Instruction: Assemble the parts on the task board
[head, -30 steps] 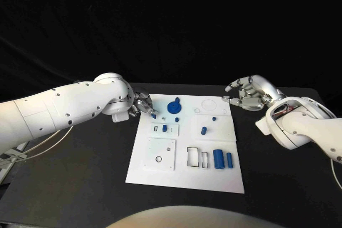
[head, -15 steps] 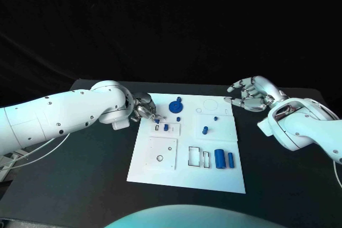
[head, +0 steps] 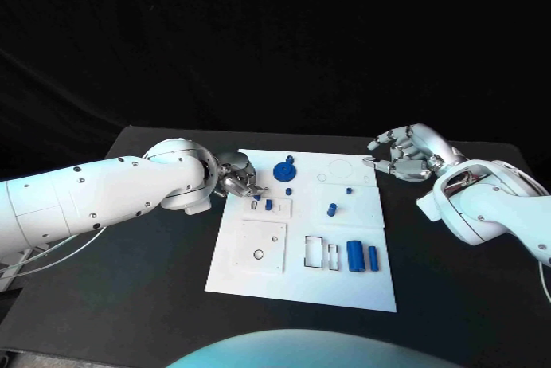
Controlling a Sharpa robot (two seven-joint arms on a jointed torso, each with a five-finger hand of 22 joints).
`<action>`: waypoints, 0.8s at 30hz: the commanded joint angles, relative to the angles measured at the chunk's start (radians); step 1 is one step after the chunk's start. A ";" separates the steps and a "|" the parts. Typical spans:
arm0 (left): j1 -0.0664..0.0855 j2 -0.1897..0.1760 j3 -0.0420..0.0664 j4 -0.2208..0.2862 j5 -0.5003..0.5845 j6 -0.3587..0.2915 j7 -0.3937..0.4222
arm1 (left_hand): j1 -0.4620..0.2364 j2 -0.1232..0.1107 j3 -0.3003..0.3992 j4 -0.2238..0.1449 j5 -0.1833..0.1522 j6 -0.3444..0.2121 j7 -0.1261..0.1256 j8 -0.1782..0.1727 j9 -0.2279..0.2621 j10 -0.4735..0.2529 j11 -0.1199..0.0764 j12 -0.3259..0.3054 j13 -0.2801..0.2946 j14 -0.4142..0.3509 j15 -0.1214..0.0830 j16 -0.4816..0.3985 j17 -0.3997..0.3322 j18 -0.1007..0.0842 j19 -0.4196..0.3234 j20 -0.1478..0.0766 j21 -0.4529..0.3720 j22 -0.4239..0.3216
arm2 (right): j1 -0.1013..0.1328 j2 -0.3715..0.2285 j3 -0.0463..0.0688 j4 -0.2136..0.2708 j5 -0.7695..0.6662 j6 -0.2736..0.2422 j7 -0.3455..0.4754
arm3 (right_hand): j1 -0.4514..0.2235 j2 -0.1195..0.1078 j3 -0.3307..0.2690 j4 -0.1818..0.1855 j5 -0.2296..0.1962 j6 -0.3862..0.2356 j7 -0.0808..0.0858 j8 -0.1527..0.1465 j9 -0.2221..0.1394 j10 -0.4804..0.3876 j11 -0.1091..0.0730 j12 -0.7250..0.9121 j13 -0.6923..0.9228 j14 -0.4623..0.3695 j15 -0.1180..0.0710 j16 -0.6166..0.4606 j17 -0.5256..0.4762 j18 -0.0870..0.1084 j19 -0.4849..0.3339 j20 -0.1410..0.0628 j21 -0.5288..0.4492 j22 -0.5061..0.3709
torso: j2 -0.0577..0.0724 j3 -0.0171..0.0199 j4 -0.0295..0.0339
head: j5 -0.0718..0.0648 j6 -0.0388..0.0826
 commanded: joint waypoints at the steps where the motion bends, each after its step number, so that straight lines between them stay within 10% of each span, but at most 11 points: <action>1: -0.004 -0.001 -0.002 0.008 -0.072 -0.031 0.026 | 0.000 -0.014 0.154 -0.148 0.004 0.013 -0.010 0.003 0.002 0.008 -0.001 0.002 0.000 0.075 -0.010 0.004 0.153 -0.014 0.008 0.000 0.006 0.002 | -0.001 0.000 0.000 0.001 -0.005 0.006 0.003 | -0.007 0.003 0.005 -0.002 0.004 0.005 0.001 0.006 -0.001 -0.001 -0.004 -0.004 -0.001 0.065 0.003 -0.005 0.103 0.015 0.001 0.002 -0.006 0.145 | 0.000 0.0008 0.0008 | 0.001 -0.002; 24: -0.042 -0.006 -0.004 0.007 -0.122 -0.021 -0.003 | -0.004 -0.022 0.179 -0.157 0.004 0.018 -0.011 0.003 0.003 0.013 -0.003 0.000 -0.002 0.075 -0.011 0.004 0.153 -0.015 0.010 -0.002 0.008 0.005 | -0.001 -0.001 0.000 0.002 -0.005 0.007 0.003 | -0.007 0.003 0.005 -0.002 0.004 0.005 0.001 0.006 -0.001 -0.001 -0.004 -0.004 -0.001 0.065 0.003 -0.005 0.103 0.015 0.001 0.002 -0.006 0.145 | 0.000 0.0004 0.0007 | 0.005 -0.008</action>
